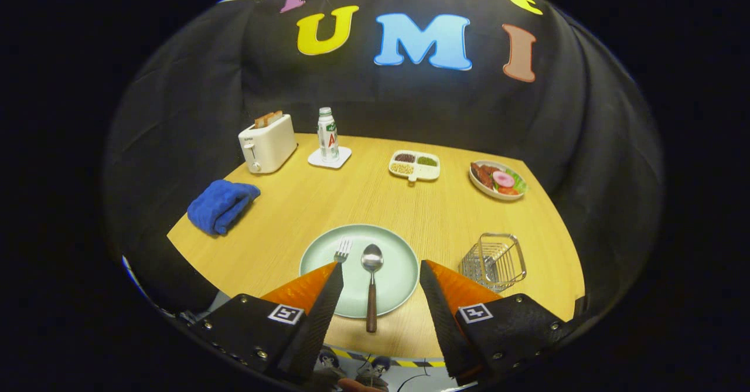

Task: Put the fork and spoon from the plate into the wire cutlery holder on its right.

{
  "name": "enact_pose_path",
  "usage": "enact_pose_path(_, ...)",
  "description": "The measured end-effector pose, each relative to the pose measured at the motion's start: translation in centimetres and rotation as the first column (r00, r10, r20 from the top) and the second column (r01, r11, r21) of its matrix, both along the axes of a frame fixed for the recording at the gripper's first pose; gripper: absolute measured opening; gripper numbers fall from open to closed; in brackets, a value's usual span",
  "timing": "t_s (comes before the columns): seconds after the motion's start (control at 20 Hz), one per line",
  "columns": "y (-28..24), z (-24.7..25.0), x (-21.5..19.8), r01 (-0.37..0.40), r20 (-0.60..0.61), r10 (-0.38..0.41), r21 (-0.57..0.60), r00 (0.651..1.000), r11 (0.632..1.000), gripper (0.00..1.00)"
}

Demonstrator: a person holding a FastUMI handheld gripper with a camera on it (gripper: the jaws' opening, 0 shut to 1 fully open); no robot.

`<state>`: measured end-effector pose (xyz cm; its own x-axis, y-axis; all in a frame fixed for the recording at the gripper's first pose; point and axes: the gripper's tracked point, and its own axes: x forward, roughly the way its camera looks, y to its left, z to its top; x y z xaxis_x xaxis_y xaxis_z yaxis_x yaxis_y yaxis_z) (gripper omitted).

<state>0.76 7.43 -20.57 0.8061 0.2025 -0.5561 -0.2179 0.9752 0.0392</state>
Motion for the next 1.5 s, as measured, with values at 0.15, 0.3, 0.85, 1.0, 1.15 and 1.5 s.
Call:
enact_pose_path(0.15,0.1,-2.5,-0.3,-0.018,-0.081,0.016,-0.018,0.997,1.0,0.81)
enact_pose_path(0.3,0.3,-4.6,-0.7,-0.05,-0.147,0.044,-0.042,0.988,0.998,0.81)
enact_pose_path(0.85,-1.5,-10.1,-1.6,-0.178,-0.329,0.12,-0.153,0.937,0.972,0.81)
enact_pose_path(1.0,-1.6,-11.2,-1.3,-0.207,-0.36,0.137,-0.164,0.923,0.964,0.81)
enact_pose_path(1.15,-1.4,-11.9,-1.0,-0.247,-0.386,0.168,-0.164,0.907,0.955,0.81)
enact_pose_path(1.5,-0.8,-12.9,-1.2,-0.301,-0.431,0.214,-0.143,0.877,0.943,0.17)
